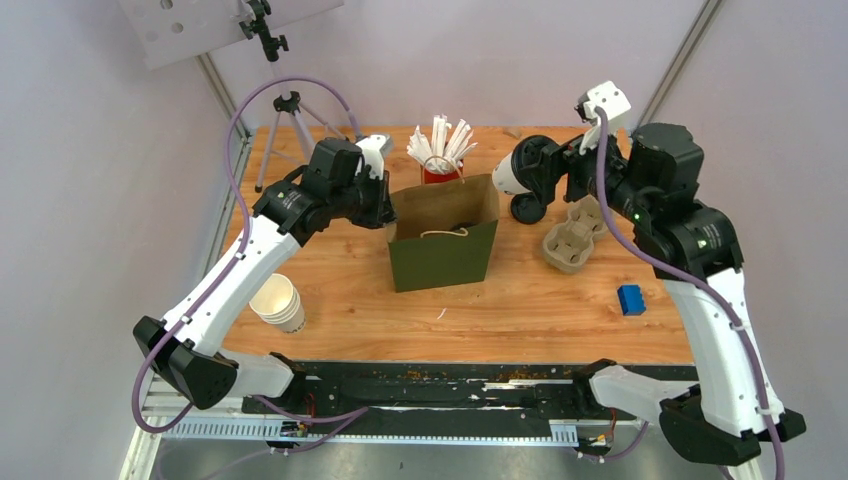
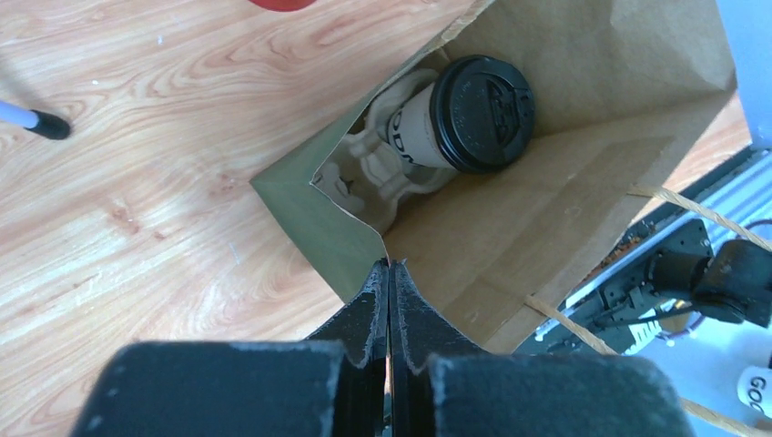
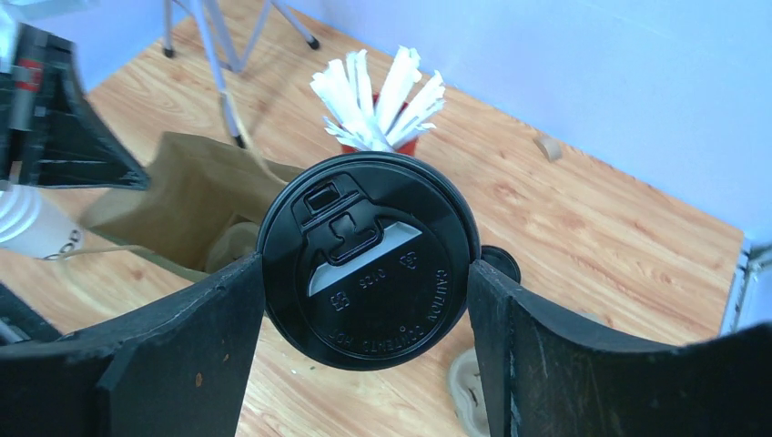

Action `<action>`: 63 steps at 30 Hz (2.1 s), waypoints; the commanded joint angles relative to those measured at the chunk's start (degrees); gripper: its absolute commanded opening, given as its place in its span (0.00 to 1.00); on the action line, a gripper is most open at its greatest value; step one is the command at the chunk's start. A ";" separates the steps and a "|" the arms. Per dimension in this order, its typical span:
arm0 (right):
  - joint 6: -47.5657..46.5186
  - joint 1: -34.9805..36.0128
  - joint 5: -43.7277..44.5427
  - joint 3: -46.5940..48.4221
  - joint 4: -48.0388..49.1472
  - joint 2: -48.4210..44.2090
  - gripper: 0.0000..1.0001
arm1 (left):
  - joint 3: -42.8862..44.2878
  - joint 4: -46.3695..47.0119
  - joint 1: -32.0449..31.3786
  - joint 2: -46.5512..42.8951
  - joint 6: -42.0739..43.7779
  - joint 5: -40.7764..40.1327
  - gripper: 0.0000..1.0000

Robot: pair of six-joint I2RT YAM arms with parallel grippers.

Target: Pack the takeout coffee

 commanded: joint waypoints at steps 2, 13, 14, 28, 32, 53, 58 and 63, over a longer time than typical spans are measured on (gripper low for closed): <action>2.23 2.03 -5.13 3.16 -1.02 -2.37 0.65 | 2.68 2.41 0.01 -1.22 2.76 7.19 0.00; 2.87 8.53 -12.15 -5.05 3.28 -5.66 0.65 | 0.88 7.15 0.94 -1.29 2.90 15.00 0.00; 2.09 9.13 -12.76 -5.48 3.73 -5.52 0.66 | 0.61 7.41 1.10 -1.37 3.31 15.77 0.00; -8.82 13.32 -9.14 -6.01 8.42 -1.24 0.66 | -0.58 5.42 1.26 -1.49 8.13 16.41 0.00; -10.83 13.36 -8.43 -4.20 6.39 0.15 0.66 | 1.84 3.34 1.28 -0.32 9.18 13.85 0.00; -21.19 13.35 -7.10 -8.88 6.56 2.62 0.66 | 0.55 6.75 1.26 -0.49 8.30 12.93 0.00; -24.58 13.60 -5.66 -11.15 4.98 1.77 0.66 | 0.78 10.71 1.26 -0.10 7.30 12.44 0.00; -27.24 17.50 -1.93 -13.74 3.09 0.82 0.66 | 0.87 11.38 1.27 0.80 6.98 12.25 0.01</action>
